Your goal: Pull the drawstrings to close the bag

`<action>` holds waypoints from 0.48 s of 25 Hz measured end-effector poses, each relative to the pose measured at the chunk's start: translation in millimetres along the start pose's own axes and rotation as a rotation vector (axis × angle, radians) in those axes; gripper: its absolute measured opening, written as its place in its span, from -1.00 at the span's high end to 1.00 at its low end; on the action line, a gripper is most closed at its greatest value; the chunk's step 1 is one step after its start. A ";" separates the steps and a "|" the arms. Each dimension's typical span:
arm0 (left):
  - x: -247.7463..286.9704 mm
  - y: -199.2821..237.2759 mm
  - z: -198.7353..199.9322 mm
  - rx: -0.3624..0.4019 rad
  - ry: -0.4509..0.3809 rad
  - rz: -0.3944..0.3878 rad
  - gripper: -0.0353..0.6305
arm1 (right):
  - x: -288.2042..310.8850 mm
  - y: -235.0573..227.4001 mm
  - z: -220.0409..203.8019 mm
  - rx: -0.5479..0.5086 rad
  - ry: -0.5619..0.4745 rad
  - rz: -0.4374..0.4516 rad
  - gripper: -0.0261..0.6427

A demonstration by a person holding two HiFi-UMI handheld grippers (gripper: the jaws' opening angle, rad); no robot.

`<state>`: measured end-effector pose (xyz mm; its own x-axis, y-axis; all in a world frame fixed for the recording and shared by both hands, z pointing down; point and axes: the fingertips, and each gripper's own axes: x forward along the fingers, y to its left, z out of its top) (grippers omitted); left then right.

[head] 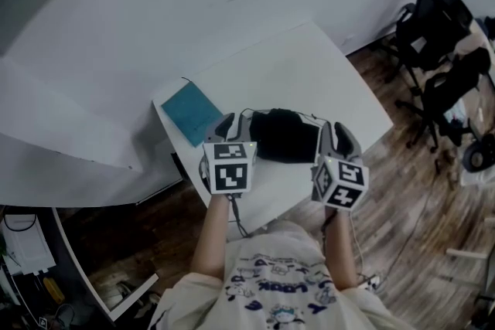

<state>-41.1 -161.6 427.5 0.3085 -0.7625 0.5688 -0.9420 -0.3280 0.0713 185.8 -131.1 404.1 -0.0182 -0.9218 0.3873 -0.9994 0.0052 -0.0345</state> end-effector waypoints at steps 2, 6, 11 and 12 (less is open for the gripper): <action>-3.2 -4.2 4.4 -0.011 -0.033 -0.018 0.70 | -1.2 4.9 0.7 0.006 -0.008 0.023 0.50; -11.3 -18.4 11.6 0.026 -0.070 -0.049 0.70 | -7.8 16.1 3.3 0.006 -0.024 0.061 0.50; -22.1 -39.0 19.5 0.059 -0.143 -0.072 0.70 | -15.6 32.3 8.3 -0.006 -0.078 0.079 0.50; -23.6 -42.2 20.9 0.065 -0.159 -0.072 0.70 | -16.8 34.9 9.0 -0.012 -0.087 0.082 0.50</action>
<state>-5.9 -141.5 394.0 0.3963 -0.8127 0.4271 -0.9080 -0.4159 0.0511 151.5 -118.9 388.1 -0.0973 -0.9483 0.3020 -0.9950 0.0858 -0.0511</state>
